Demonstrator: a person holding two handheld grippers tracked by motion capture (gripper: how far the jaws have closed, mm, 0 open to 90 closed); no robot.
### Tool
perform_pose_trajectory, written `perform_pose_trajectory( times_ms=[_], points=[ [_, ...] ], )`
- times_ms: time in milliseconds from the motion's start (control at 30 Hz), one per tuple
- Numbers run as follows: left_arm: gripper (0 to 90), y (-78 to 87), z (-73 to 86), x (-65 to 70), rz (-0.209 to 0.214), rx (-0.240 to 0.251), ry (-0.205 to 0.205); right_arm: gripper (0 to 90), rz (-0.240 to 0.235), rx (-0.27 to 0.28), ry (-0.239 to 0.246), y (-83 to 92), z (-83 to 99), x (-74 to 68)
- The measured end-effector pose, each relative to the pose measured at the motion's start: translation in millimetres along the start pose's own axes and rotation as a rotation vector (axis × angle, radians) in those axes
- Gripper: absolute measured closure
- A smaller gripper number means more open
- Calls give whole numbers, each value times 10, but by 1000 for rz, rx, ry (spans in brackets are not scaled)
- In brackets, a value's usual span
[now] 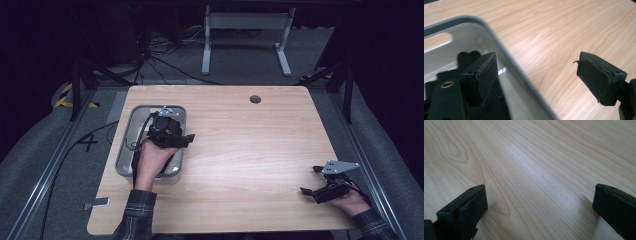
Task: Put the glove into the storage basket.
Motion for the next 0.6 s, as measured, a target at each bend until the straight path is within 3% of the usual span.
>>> perform_pose_trajectory(
  times_ms=[400, 433, 600],
  points=[
    [178, -386, -23, 358, 81, -27, -64, 2, 0, 0, 0, 0, 0, 0],
    [177, -459, -21, 438, 96, -26, -79, 2, 0, 0, 0, 0, 0, 0],
    [177, -576, -2, 545, 127, -34, -101, 2, 0, 0, 0, 0, 0, 0]
  ],
)
Point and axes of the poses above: each handheld gripper's, and its own axes: y roughly backward along the jaws, z roughly out of its underside, x roughly to its right, the point moved 2 cm from there along -y, roughly forward along the jaws, and after that the axes turned 15 degrees about z, right-handed, at the moved point
